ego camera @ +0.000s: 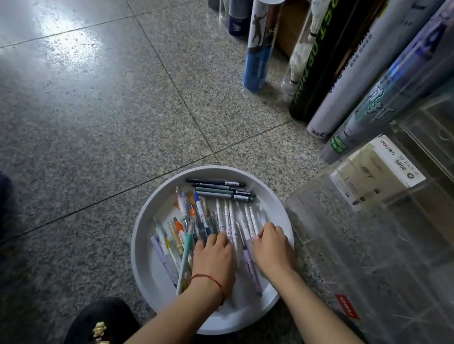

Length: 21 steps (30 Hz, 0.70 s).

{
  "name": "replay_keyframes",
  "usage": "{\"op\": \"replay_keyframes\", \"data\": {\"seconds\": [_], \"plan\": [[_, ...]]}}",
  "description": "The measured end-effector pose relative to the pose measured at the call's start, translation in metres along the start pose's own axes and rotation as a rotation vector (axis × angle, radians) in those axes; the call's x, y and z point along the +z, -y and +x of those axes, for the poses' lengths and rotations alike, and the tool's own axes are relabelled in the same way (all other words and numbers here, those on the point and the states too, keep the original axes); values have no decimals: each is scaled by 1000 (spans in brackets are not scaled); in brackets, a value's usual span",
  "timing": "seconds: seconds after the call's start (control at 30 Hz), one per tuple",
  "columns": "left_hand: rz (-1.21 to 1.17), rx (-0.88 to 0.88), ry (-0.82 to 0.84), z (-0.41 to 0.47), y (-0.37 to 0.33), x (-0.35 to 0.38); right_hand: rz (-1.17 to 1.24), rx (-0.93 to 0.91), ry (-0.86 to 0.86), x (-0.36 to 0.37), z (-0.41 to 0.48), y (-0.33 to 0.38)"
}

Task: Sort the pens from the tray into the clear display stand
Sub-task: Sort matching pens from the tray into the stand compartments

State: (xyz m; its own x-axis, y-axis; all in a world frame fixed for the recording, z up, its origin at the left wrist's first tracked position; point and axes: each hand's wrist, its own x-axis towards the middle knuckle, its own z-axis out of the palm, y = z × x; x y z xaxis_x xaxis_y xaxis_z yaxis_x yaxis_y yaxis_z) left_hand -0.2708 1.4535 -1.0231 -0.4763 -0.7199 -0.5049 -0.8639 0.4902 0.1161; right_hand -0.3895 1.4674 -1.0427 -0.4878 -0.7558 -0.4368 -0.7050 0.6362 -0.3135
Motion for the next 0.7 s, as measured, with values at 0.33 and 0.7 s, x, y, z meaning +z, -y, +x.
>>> {"op": "replay_keyframes", "data": {"seconds": [0.33, 0.7], "plan": [[-335, -182, -93, 8, 4, -4, -87, -129, -7, 20, 8, 50], [-919, -553, -325, 10, 16, -5, -269, -31, 247, 14, 27, 79]]}}
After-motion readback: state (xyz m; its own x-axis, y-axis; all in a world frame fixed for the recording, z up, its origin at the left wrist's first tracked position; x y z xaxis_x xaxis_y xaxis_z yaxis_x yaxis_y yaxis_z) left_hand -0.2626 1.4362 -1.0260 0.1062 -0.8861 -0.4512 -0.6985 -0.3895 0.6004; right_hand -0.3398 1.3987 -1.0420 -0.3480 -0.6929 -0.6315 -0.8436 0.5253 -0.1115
